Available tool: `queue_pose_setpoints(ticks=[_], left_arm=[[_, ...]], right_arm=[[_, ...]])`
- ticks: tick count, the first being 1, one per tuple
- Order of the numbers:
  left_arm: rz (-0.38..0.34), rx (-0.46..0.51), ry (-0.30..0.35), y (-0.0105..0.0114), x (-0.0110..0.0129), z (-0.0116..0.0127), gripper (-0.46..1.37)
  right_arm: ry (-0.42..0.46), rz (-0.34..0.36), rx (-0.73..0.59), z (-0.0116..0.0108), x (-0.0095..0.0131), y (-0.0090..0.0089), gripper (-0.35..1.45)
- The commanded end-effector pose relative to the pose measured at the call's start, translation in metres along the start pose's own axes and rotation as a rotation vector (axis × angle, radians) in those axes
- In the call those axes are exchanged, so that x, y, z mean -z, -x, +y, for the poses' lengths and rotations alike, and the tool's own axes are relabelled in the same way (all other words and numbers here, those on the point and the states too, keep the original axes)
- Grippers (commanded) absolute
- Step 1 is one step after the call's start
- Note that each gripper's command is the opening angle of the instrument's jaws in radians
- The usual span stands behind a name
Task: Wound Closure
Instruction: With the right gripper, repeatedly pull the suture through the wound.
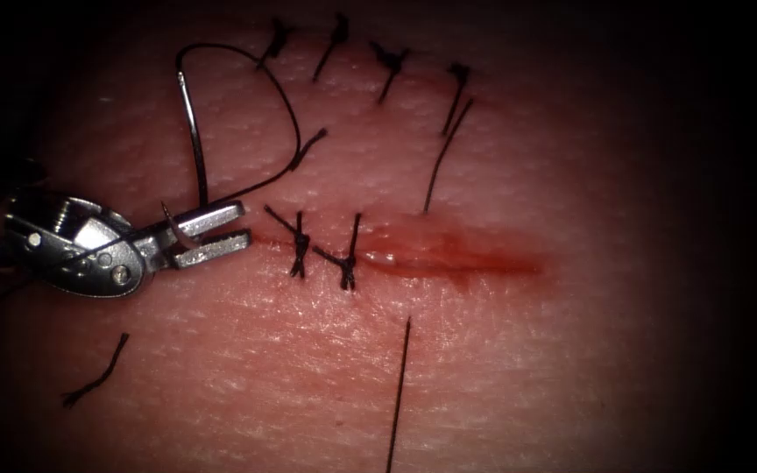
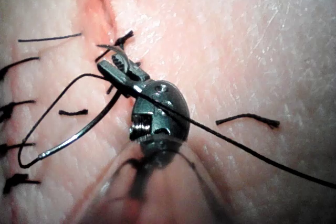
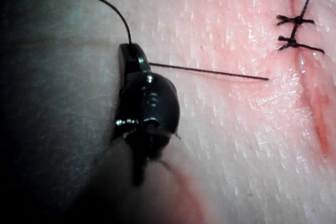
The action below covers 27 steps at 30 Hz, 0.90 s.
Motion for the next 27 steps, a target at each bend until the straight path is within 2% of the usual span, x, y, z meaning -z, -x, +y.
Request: queue_pose_setpoints(ticks=[1, 12, 20, 24, 26, 27], left_arm=[[0.0, 0.0, 0.007, 0.0, 0.0, 0.0, -0.35], [0.0, 0.0, 0.008, 0.0, 0.0, 0.0, -0.35], [0.001, 0.0, 0.008, -0.0001, 0.0, 0.0001, -0.35], [0.001, 0.0, 0.008, -0.0001, 0.0, 0.0001, -0.35], [0.001, 0.0, 0.008, -0.0001, 0.0, 0.0001, -0.35], [0.001, 0.0, 0.008, -0.0001, 0.0, 0.0001, -0.35]], right_arm=[[-0.017, 0.008, -0.004, -0.0008, -0.0002, -0.0001, -0.35], [-0.035, 0.013, -0.007, -0.0033, -0.0007, -0.0005, -0.35], [-0.022, 0.021, -0.012, -0.0027, -0.0007, -0.0008, -0.35], [-0.012, 0.081, -0.01, -0.0019, -0.0008, -0.0009, -0.32], [0.0, 0.121, -0.01, -0.0014, -0.0008, -0.0009, 0.99], [0.009, 0.13, -0.01, -0.0013, -0.0008, -0.0009, 1.12]])
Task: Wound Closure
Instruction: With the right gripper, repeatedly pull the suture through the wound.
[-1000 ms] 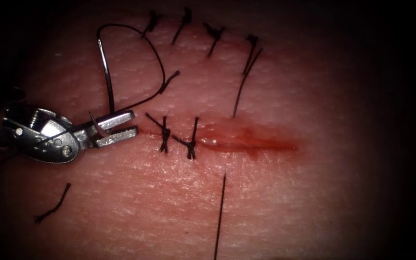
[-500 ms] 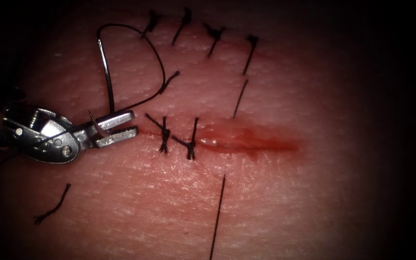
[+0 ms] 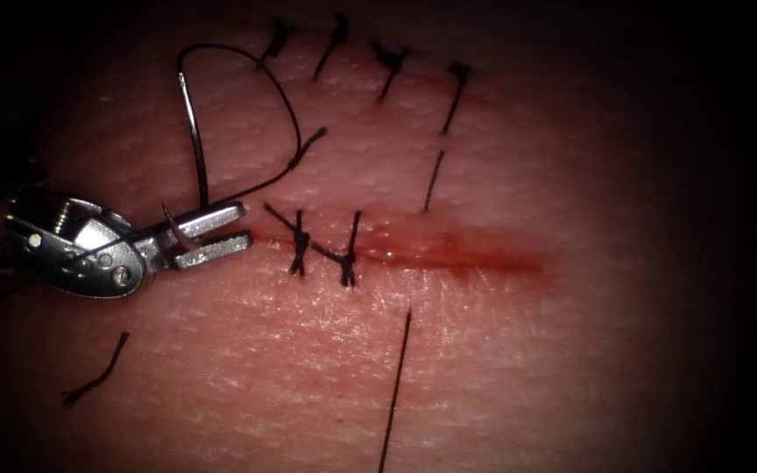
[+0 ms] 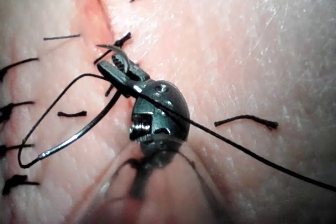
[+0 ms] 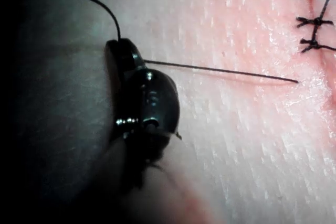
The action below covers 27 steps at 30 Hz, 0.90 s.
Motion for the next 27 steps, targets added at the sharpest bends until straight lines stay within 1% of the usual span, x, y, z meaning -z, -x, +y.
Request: queue_pose_setpoints(ticks=[1, 3, 4, 6, 7, 10, 12, 13, 16, 17, 22, 26, 27], left_arm=[[0.0, 0.0, 0.007, 0.0, 0.0, 0.0, -0.35], [0.0, 0.006, 0.007, 0.0, 0.0, 0.0, -0.35], [0.0, 0.006, 0.007, 0.0, 0.0, 0.0, -0.35], [0.0, 0.006, 0.007, 0.0, 0.0, 0.0, -0.35], [0.0, 0.006, 0.007, 0.0, 0.0, 0.0, -0.35], [0.001, 0.006, 0.007, 0.0, 0.0001, 0.0, -0.35], [0.001, 0.006, 0.008, 0.0, 0.0001, 0.0, -0.35], [0.001, 0.006, 0.008, 0.0, 0.0001, 0.0, -0.35], [0.001, 0.006, 0.008, 0.0, 0.0001, 0.0, -0.35], [0.001, 0.006, 0.008, 0.0, 0.0001, 0.0, -0.35], [0.001, 0.006, 0.008, 0.0, 0.0001, 0.0, -0.35], [0.001, 0.006, 0.007, 0.0, 0.0, 0.0, -0.35], [0.001, 0.006, 0.007, 0.0, 0.0, 0.0, -0.35]], right_arm=[[0.03, 0.015, -0.003, 0.0002, 0.0001, 0.0002, 1.27], [0.07, 0.021, -0.008, 0.0005, 0.0002, 0.0002, 1.39], [0.104, 0.024, -0.014, 0.001, 0.0005, 0.0001, 1.44], [0.131, 0.025, -0.01, 0.0015, 0.0009, 0.0001, 1.44], [0.145, 0.023, 0.013, 0.002, 0.0013, 0.0, 1.44], [0.216, 0.018, 0.047, 0.0034, 0.0029, -0.0002, 1.44], [0.267, 0.011, 0.067, 0.0046, 0.0046, -0.0004, 1.44], [0.272, 0.01, 0.07, 0.0047, 0.0048, -0.0004, 1.44], [0.307, 0.001, 0.088, 0.0054, 0.0063, -0.0005, 1.44], [0.324, -0.004, 0.1, 0.0057, 0.0073, -0.0006, 1.44], [0.36, -0.03, 0.147, 0.0065, 0.0096, -0.0009, 1.43], [0.399, -0.041, 0.143, 0.0075, 0.0115, -0.0011, 1.44], [0.403, -0.041, 0.141, 0.0076, 0.0116, -0.0011, 1.43]])
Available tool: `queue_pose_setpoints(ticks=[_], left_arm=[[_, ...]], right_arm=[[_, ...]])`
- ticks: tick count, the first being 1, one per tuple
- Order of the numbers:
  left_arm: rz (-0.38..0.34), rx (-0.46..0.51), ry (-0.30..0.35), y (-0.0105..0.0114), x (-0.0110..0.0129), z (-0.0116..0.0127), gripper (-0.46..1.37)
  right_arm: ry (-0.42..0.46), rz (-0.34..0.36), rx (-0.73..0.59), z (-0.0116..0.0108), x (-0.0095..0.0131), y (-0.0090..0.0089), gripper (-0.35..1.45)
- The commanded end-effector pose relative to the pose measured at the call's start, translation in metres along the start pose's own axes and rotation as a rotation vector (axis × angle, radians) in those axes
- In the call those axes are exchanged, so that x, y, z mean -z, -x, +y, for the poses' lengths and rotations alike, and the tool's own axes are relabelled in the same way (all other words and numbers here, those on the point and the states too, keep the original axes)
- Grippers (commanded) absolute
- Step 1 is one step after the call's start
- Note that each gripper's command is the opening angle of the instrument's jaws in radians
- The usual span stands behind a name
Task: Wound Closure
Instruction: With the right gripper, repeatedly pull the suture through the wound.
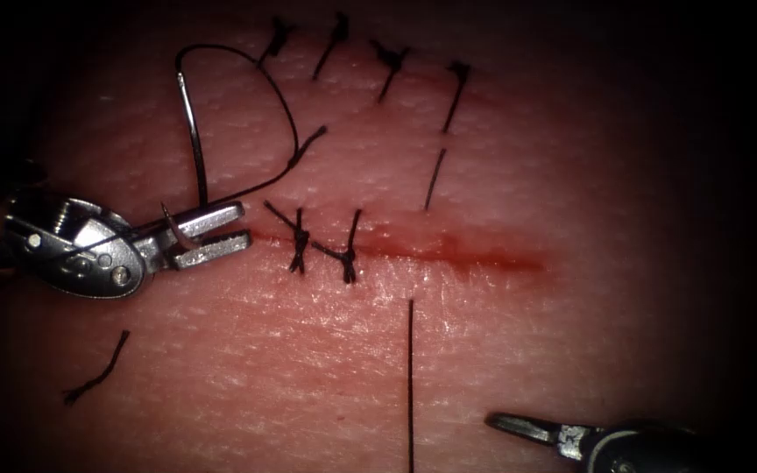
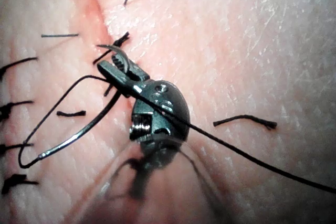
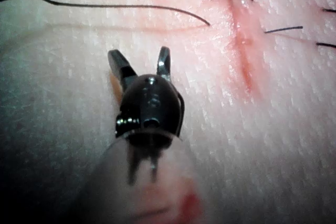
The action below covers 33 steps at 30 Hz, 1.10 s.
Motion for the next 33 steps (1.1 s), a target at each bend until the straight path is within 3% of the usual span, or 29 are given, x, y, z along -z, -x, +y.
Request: queue_pose_setpoints(ticks=[1, 6, 12, 19, 33], left_arm=[[0.0, 0.0, 0.006, 0.0, -0.0001, 0.0, -0.35], [0.0, 0.0, 0.006, 0.0, -0.0002, 0.0001, -0.35], [0.0, 0.0, 0.007, -0.0001, -0.0003, 0.0001, -0.35], [0.001, 0.006, 0.007, -0.0001, -0.0002, 0.0001, -0.35], [-0.001, 0.005, 0.005, 0.0, -0.0002, 0.0001, -0.35]], right_arm=[[0.019, -0.01, -0.033, 0.0004, 0.0002, 0.0, 1.41], [0.098, 0.015, -0.321, 0.0006, 0.0, 0.0002, 1.18], [0.223, 0.017, -0.433, 0.0013, -0.0012, 0.0001, 1.16], [0.324, 0.028, -0.48, 0.0038, -0.0017, 0.0001, 1.14], [0.292, 0.035, -0.491, 0.004, -0.0019, 0.0004, 1.1]])
